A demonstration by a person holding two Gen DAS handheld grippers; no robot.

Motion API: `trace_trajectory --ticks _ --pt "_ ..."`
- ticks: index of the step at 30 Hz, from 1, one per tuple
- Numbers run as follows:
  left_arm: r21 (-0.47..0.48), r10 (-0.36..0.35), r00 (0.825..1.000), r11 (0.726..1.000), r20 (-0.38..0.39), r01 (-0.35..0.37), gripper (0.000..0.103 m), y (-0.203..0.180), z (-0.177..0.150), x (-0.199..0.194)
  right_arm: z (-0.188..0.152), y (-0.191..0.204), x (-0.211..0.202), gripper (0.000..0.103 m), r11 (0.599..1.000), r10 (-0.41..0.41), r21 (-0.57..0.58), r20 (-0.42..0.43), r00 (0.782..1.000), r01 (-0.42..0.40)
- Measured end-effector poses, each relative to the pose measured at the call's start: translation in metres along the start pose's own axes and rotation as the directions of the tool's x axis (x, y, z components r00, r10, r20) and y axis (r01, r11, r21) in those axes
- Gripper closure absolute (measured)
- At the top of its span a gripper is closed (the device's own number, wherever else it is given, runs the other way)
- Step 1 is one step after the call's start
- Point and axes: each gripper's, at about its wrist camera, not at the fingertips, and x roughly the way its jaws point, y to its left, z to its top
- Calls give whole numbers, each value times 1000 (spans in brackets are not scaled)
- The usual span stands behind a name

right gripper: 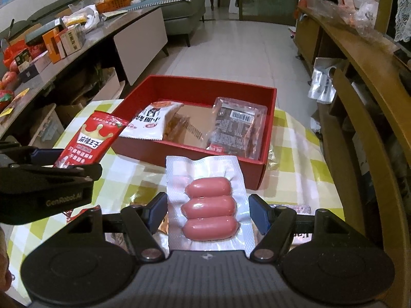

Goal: Organize snacks

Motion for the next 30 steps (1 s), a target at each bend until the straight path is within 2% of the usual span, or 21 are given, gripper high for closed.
trace_trajectory --ticks 12,30 --pt "14 58 995 998 81 -59 43 -3 6 -9 11 -1 -9 26 1000 -12 -10 55 998 12" --pt "34 105 985 993 136 -111 43 -12 22 -1 30 -4 7 26 999 -36 -11 77 996 37"
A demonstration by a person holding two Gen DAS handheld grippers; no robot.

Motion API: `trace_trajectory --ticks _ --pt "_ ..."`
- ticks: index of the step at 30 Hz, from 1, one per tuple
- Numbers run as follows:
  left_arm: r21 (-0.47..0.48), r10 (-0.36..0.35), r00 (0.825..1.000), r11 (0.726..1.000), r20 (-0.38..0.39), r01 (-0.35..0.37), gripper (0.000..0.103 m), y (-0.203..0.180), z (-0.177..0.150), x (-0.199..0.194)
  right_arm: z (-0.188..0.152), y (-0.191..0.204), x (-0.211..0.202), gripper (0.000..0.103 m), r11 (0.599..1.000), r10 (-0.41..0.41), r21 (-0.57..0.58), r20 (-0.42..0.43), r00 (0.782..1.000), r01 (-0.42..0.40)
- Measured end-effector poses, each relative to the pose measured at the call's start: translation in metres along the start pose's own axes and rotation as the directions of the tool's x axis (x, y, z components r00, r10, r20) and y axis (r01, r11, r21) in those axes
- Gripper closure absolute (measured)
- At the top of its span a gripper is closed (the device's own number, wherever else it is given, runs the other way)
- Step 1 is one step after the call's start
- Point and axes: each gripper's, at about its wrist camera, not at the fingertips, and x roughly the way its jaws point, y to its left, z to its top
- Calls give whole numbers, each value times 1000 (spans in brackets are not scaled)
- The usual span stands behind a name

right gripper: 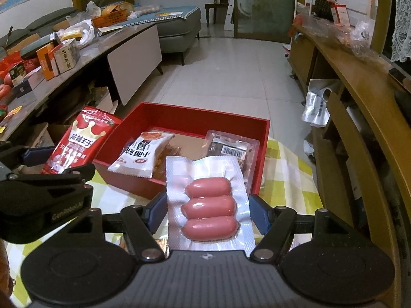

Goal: Organize snacks

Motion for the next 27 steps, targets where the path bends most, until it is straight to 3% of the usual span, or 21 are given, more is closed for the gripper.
trace_trajectory --ticks 10,14,18,21,23,27 --pt "16 29 999 999 31 -29 45 -6 5 6 9 -3 9 26 1000 0 11 8 1000 0" --pt "16 8 1000 1000 16 -8 45 -7 8 12 10 -5 13 26 1000 3 18 1 1000 -3" --pt "-42 -99 992 994 -75 96 41 12 7 26 7 -8 14 26 1000 5 25 -8 1000 -5" --pt "-93 -126 982 989 -143 113 25 33 -2 41 4 -9 15 26 1000 14 26 -21 1000 -13" --pt "-111 -128 972 988 -199 108 25 45 -10 52 2 -9 17 26 1000 19 25 -31 999 -18" --pt "-178 -172 930 977 -324 119 25 61 -27 80 -2 -2 20 26 999 35 13 -49 998 -34"
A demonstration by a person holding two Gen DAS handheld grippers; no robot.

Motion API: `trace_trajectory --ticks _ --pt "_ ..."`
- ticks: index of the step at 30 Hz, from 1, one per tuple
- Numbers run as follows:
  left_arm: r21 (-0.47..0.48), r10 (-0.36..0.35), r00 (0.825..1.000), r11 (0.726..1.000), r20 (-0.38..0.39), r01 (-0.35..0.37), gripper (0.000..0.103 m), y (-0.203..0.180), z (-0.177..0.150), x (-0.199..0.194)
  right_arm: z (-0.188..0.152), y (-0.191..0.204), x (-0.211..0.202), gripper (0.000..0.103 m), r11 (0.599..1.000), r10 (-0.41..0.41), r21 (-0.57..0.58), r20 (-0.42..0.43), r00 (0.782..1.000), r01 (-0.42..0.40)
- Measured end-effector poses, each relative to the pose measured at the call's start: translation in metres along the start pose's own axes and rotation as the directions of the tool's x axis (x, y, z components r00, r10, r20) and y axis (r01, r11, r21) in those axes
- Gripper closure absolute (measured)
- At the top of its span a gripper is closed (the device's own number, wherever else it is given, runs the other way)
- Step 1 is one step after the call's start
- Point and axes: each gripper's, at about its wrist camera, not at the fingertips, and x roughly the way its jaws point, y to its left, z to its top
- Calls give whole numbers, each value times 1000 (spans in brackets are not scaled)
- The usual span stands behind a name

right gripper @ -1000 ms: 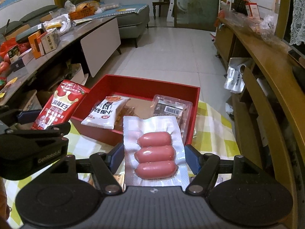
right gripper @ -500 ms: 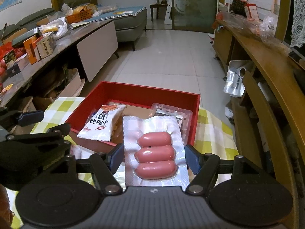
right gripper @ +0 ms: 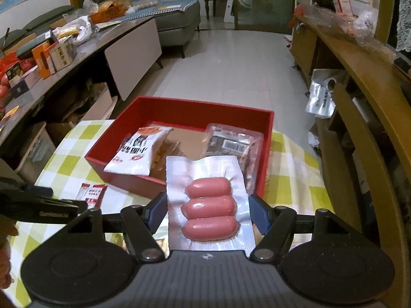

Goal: Organize snacks

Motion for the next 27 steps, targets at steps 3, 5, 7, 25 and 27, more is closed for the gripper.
trace_trajectory --ticks 3,5,7,25,27 --pt "-16 26 998 1000 -64 -27 19 3 0 22 -2 5 2 26 1000 8 -16 -10 1000 -8" --pt "-21 44 995 999 -93 -46 17 5 -2 34 -4 8 5 26 1000 11 -24 -20 1000 -11" --pt "-36 37 989 998 -140 -43 17 6 -3 49 -5 9 8 26 1000 12 -28 -30 999 -13" --pt "-195 -92 975 979 -202 52 47 34 -6 54 -8 19 12 26 998 16 -58 -44 999 -19" --pt "-172 -81 984 984 -160 54 47 26 -1 39 -7 18 10 26 998 15 -53 -33 999 -16"
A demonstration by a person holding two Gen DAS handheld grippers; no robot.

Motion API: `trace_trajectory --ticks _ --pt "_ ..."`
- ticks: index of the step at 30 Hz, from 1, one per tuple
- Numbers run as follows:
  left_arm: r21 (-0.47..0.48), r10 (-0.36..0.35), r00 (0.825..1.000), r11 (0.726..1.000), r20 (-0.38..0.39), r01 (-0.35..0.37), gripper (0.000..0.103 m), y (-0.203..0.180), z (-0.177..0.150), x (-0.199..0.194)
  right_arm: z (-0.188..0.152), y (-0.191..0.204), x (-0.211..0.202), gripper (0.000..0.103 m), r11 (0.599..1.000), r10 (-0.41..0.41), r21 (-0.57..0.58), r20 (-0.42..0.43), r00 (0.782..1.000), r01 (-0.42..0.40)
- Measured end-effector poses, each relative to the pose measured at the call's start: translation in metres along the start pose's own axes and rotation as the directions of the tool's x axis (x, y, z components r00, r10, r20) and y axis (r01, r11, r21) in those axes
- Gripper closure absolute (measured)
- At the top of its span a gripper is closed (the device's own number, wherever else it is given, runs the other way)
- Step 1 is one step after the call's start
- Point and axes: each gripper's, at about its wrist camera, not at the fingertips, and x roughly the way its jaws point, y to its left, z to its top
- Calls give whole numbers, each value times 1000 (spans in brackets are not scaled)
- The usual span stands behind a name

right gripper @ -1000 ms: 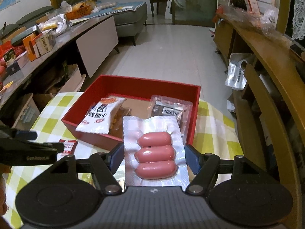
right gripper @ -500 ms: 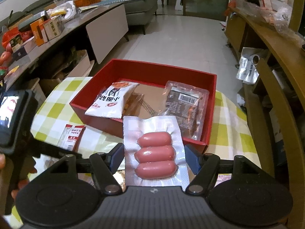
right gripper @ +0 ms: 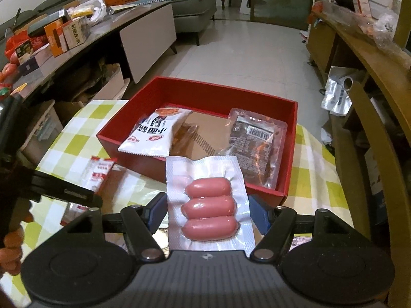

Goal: Organize snacks

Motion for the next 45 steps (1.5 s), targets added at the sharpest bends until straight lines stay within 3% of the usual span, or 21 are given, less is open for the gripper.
trace_trajectory --ticks 9,14,15,16,20,23,24,25,27,29,32,35,39,42,45 --pt "78 -42 987 996 153 30 48 -34 -3 -56 11 -7 -8 26 999 -12 34 51 999 10" --pt "107 -31 975 994 221 8 49 -51 13 -53 18 -7 -3 26 999 -15 53 64 998 12" --pt "112 -28 972 994 234 2 64 -56 16 -53 21 -8 -1 26 998 -13 60 67 998 9" --pt "117 -35 971 993 237 7 73 -59 19 -52 23 -9 1 26 998 -13 67 71 997 8" --pt "121 -56 971 992 232 29 70 -75 32 -41 33 -13 18 26 996 -20 87 73 997 14" --pt "124 -33 984 992 173 11 69 -72 34 -24 34 -15 28 26 996 -6 86 49 999 2" --pt "164 -46 986 986 159 19 61 -69 32 -23 34 -16 29 26 996 -6 85 46 999 2" --pt "190 -30 988 982 152 1 40 -65 28 -22 33 -17 30 26 996 -7 86 43 999 3" --pt "199 20 983 978 185 -58 15 -53 17 -19 32 -18 31 26 996 -5 93 35 999 1" --pt "243 48 985 966 166 -88 20 -52 15 -5 30 -15 32 26 995 1 97 23 1000 -3" --pt "266 57 996 961 74 -75 20 -46 13 21 24 -6 31 26 998 7 65 7 1000 -7" --pt "329 79 993 938 91 -105 16 -43 13 30 20 -4 31 26 998 15 54 -6 1000 -14" --pt "349 44 999 936 28 -51 12 -36 13 49 22 -5 34 26 998 13 67 -11 1000 -12" --pt "339 2 1000 941 9 -5 30 -34 12 44 22 -4 34 26 998 16 65 -12 1000 -15" --pt "332 2 1000 943 -9 1 38 -34 8 42 21 -2 35 26 998 16 57 -16 1000 -15"
